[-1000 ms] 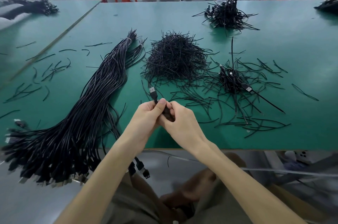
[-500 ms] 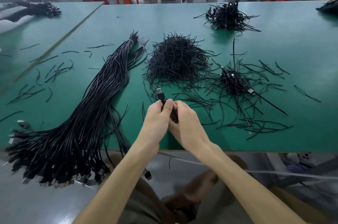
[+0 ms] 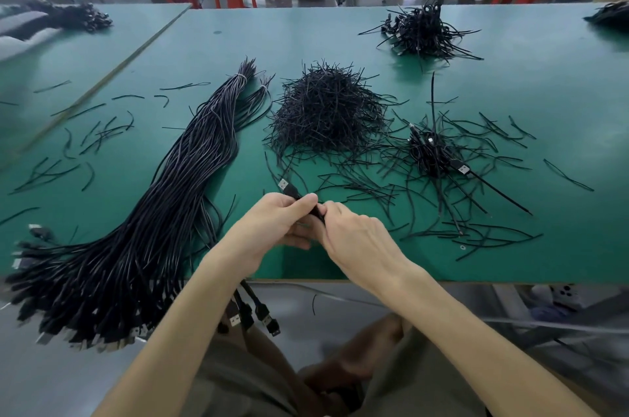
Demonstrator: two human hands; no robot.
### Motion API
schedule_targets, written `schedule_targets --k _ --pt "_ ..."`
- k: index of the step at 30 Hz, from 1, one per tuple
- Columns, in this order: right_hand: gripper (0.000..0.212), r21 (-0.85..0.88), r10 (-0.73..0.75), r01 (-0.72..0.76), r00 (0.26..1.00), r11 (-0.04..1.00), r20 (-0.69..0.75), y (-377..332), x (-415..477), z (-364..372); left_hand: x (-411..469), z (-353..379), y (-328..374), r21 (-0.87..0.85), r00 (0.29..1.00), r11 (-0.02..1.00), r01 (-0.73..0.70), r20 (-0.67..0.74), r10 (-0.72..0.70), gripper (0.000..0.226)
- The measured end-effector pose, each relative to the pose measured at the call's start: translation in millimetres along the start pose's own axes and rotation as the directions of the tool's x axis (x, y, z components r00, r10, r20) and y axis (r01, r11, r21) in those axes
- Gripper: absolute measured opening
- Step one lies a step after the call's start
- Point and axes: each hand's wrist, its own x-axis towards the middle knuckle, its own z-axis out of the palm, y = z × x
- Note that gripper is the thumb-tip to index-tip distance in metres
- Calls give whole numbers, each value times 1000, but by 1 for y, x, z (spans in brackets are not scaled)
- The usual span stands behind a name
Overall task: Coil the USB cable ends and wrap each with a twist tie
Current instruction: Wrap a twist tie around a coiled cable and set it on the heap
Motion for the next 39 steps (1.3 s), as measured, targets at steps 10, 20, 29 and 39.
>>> schedule_targets --k 10,20,29,39 --pt "28 87 -12 9 999 996 32 11 -7 -4 2 -18 8 209 995 974 -93 -14 98 27" --pt "42 -28 -185 187 979 982 82 14 -9 -10 2 -30 21 529 917 811 -249 397 22 37" --pt "50 17 -125 124 983 992 133 19 -8 -12 2 -15 4 425 949 874 -235 295 111 43" --pt "56 -53 -160 159 987 986 -3 19 -9 -12 6 -7 -1 345 994 935 -85 99 54 34"
